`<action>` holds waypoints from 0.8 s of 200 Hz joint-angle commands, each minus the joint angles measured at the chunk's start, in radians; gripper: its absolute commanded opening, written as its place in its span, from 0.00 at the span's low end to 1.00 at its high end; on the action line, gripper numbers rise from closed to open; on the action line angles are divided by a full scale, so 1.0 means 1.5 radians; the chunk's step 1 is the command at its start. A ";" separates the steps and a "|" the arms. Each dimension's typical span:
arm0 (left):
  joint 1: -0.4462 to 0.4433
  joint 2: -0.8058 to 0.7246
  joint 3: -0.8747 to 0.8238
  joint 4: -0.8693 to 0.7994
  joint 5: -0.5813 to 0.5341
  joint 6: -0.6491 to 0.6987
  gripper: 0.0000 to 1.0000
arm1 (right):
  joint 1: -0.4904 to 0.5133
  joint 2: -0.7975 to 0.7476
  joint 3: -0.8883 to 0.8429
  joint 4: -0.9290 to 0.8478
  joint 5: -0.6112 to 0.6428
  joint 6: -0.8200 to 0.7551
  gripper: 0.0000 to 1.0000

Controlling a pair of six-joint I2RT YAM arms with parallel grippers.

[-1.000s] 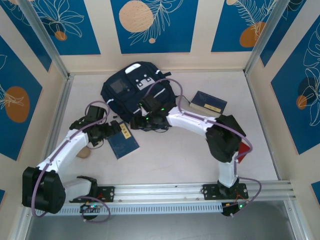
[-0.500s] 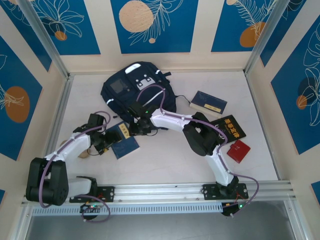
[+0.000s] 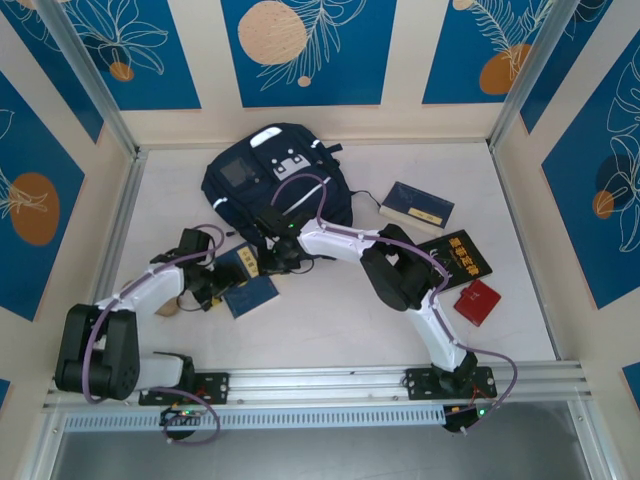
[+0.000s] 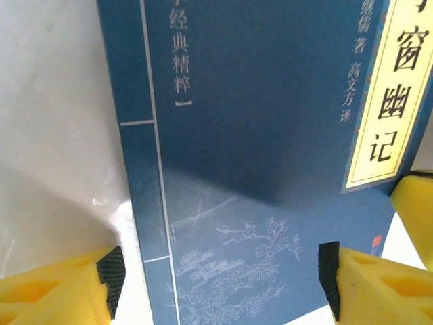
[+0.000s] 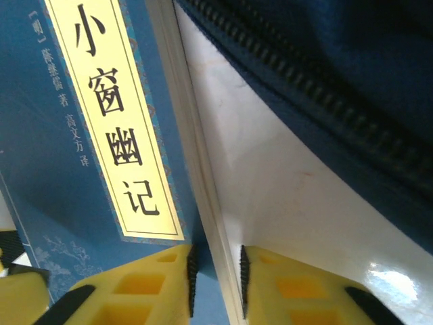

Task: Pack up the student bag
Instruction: Pick up the book from the middle-left of the table.

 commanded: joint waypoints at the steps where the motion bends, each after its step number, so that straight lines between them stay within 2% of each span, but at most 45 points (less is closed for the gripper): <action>1: 0.008 0.013 0.007 0.008 0.047 0.014 0.77 | 0.003 0.024 0.020 -0.019 -0.032 -0.007 0.24; 34: 0.008 0.024 0.011 0.014 0.064 0.018 0.78 | 0.001 0.035 0.014 -0.017 -0.050 -0.004 0.22; 57: 0.009 0.030 0.025 0.036 0.144 0.057 0.78 | -0.004 0.040 0.011 -0.016 -0.074 -0.001 0.19; 83: 0.011 -0.012 0.050 0.042 0.203 0.075 0.78 | -0.009 0.039 -0.004 -0.006 -0.091 0.008 0.19; 130: 0.025 -0.077 0.061 0.085 0.281 0.019 0.75 | -0.015 0.033 -0.017 0.004 -0.099 0.016 0.19; 160: 0.026 -0.053 0.066 0.089 0.275 -0.010 0.70 | -0.016 0.031 -0.019 0.006 -0.100 0.018 0.20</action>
